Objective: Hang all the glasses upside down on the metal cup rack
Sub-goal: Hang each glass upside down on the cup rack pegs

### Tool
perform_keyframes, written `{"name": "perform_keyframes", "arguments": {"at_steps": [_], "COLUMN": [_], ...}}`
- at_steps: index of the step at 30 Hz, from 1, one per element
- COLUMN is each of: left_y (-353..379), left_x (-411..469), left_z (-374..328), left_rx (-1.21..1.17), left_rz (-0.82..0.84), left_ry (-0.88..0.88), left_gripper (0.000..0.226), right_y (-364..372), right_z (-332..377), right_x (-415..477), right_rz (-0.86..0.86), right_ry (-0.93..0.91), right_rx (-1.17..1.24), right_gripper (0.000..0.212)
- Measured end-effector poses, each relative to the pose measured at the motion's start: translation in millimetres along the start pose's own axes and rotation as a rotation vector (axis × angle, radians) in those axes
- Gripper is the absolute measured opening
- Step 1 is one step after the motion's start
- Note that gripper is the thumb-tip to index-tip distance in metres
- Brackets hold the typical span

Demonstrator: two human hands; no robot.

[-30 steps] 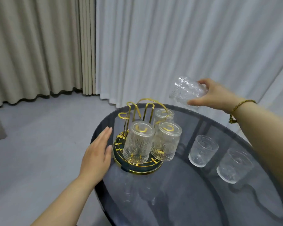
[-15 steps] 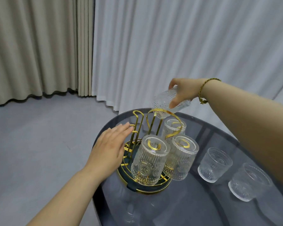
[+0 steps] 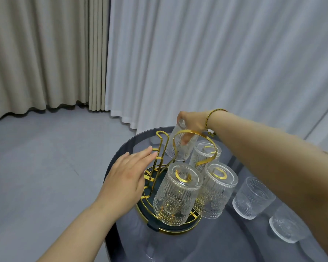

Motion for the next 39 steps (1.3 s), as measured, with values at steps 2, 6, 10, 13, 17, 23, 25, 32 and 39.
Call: {"name": "perform_keyframes", "arguments": {"at_steps": [2, 6, 10, 13, 17, 23, 25, 32, 39], "left_y": [0.7, 1.3, 1.6, 2.8, 3.6, 3.4, 5.9, 5.0, 7.5], "left_x": [1.0, 1.3, 1.5, 1.6, 1.0, 1.3, 0.8, -20.4, -81.5], "left_z": [0.7, 2.1, 2.8, 2.8, 2.7, 2.1, 3.1, -8.1, -79.6], "left_rx": [-0.009, -0.019, -0.041, -0.059, -0.068, -0.058, -0.058, -0.064, -0.058], "left_rz": [-0.002, 0.000, -0.012, -0.016, -0.018, -0.008, 0.007, -0.012, -0.107], "left_ry": [0.003, 0.000, -0.004, -0.017, -0.025, -0.038, -0.043, -0.147, -0.021], "left_gripper": [0.053, 0.054, 0.053, 0.054, 0.056, 0.055, 0.054, 0.048, 0.038], "right_y": [9.0, 21.0, 28.8, 29.0, 28.9, 26.0, 19.6, -24.2, -4.0], "right_z": [-2.1, -7.3, -10.9, -13.3, -11.9, -13.8, -16.5, -52.8, -132.0], "right_x": [4.3, 8.7, 10.9, 9.9, 11.4, 11.8, 7.6, -51.7, -168.2], "right_rz": [0.036, 0.053, 0.059, 0.040, 0.025, -0.011, -0.040, -0.408, -0.776], "right_ry": [-0.006, -0.010, -0.021, -0.027, -0.045, -0.063, -0.055, -0.021, 0.050], "right_rx": [0.037, 0.049, 0.072, 0.104, 0.103, 0.130, 0.159, 0.312, 0.600], "right_gripper": [0.087, 0.084, 0.084, 0.085, 0.084, 0.087, 0.089, 0.056, 0.028]}}
Point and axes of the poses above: each hand's wrist, its own x-axis towards the middle knuckle, its own y-axis out of the palm, z = x × y, the point moved 10 cm from there along x, towards the middle knuckle, and after that the axes turned 1 degree about z, right-handed, at the moved point
